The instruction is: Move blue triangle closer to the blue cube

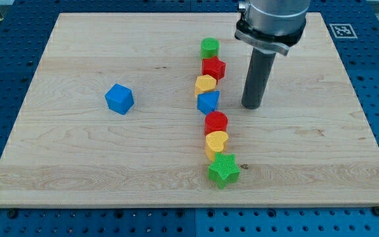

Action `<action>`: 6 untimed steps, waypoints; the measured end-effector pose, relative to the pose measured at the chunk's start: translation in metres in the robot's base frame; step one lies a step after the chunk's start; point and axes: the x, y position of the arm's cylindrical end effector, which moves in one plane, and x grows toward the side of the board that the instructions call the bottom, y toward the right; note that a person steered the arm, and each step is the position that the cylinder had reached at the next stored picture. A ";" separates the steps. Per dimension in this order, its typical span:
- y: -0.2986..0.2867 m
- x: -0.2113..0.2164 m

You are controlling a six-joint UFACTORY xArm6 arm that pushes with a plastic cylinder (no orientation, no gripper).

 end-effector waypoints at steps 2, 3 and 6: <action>-0.037 0.002; -0.065 0.002; -0.162 -0.003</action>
